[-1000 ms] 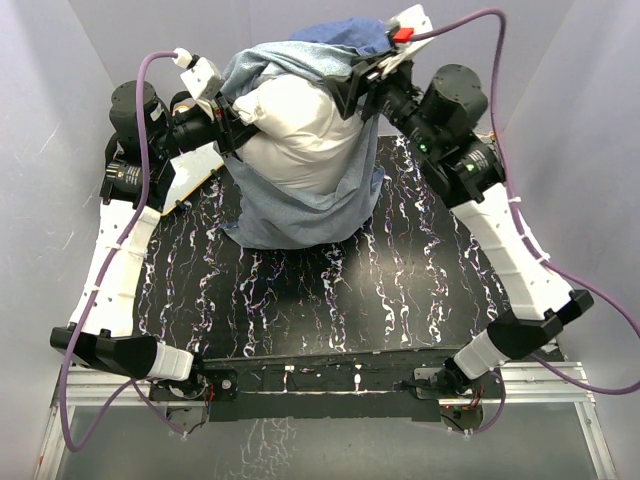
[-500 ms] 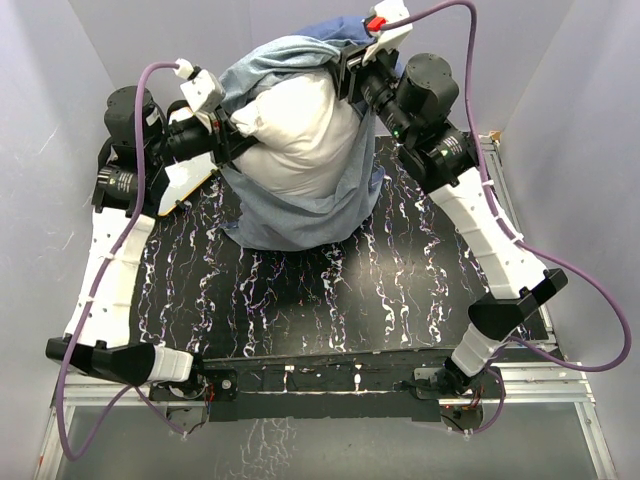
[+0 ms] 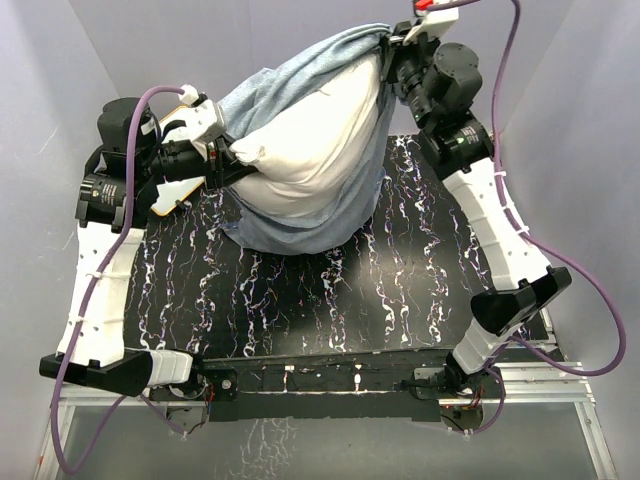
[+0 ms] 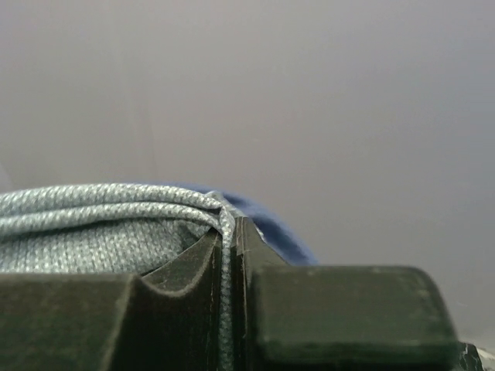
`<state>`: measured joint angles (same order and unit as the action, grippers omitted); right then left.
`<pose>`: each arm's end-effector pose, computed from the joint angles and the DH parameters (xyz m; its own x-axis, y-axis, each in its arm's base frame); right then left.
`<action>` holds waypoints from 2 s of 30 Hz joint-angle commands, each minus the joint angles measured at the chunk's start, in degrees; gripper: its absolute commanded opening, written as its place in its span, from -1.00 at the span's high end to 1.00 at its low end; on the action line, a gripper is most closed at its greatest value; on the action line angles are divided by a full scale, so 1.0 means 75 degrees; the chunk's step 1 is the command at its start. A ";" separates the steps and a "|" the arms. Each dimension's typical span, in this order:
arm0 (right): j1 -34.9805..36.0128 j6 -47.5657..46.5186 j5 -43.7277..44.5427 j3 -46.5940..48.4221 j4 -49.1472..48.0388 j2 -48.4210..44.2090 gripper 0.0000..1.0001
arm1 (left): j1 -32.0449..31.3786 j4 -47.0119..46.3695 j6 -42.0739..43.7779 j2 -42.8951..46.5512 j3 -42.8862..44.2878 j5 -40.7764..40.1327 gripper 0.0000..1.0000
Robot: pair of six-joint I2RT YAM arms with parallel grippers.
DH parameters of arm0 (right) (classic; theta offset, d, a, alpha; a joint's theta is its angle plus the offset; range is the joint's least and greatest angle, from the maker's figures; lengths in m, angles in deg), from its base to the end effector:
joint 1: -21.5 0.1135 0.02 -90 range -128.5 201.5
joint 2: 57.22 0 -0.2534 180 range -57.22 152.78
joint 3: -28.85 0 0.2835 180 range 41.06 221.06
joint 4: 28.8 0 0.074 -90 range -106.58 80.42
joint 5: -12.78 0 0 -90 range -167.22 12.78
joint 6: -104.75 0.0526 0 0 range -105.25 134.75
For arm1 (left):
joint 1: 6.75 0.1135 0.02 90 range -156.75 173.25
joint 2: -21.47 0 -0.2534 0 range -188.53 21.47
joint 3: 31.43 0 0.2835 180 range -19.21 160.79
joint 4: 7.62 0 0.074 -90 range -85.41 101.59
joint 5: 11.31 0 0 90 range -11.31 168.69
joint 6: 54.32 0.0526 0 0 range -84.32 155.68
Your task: Remove the pillowcase from the pillow
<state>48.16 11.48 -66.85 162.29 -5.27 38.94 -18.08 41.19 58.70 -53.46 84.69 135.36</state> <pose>0.3572 0.1687 0.5670 0.2283 0.0519 -0.9722 -0.2725 0.9621 -0.0127 0.2556 -0.0960 0.5312 0.2401 0.1710 -0.9556 0.8975 0.3359 0.2856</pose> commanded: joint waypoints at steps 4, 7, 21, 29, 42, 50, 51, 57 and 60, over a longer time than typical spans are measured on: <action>-0.0915 0.0633 0.0032 -0.0169 -0.0458 0.0086 0.84 | 0.0035 0.1955 0.0431 0.0292 0.0666 0.0873 1.00; -0.1008 0.0710 -0.0159 -0.0386 -0.0373 0.0152 0.84 | 0.0036 0.2090 0.0370 0.0225 0.0928 0.0956 1.00; -0.2825 0.3610 -0.3325 -0.3985 -0.0854 0.0013 0.84 | 0.0035 0.1948 0.0043 0.0203 0.1324 0.0855 1.00; -0.2070 0.3845 -0.4344 -0.6220 -0.1446 0.0120 0.82 | 0.0034 -0.1639 -0.2329 0.0627 0.0087 0.0421 1.00; -0.1570 0.3560 -0.2869 -0.6905 -0.0719 -0.0051 -0.16 | 0.0045 -0.5828 -0.4066 0.0123 -0.0107 -0.2031 1.00; -0.2528 0.3554 -0.1961 -0.5501 -0.1269 -0.2667 -0.96 | 0.0049 -0.4953 -0.3250 0.0253 -0.0519 -0.1835 1.00; -0.2608 0.3450 -0.1571 -0.5235 -0.1111 -0.2838 -0.96 | 0.0045 -0.4842 -0.3135 0.0299 -0.0637 -0.1851 1.00; -0.2434 0.2101 -0.1732 -0.3815 -0.1104 -0.2994 -0.96 | 0.0045 -0.4284 -0.3101 0.0239 -0.0801 -0.1792 1.00; -0.1743 0.1284 -0.3519 -0.3237 -0.1669 -0.2783 -0.96 | 0.0036 -0.4063 -0.3135 0.0160 -0.0762 -0.1565 1.00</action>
<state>29.77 30.67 -80.46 134.08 -14.34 14.74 -18.15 10.40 34.60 -53.49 78.28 123.20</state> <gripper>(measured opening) 0.982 0.142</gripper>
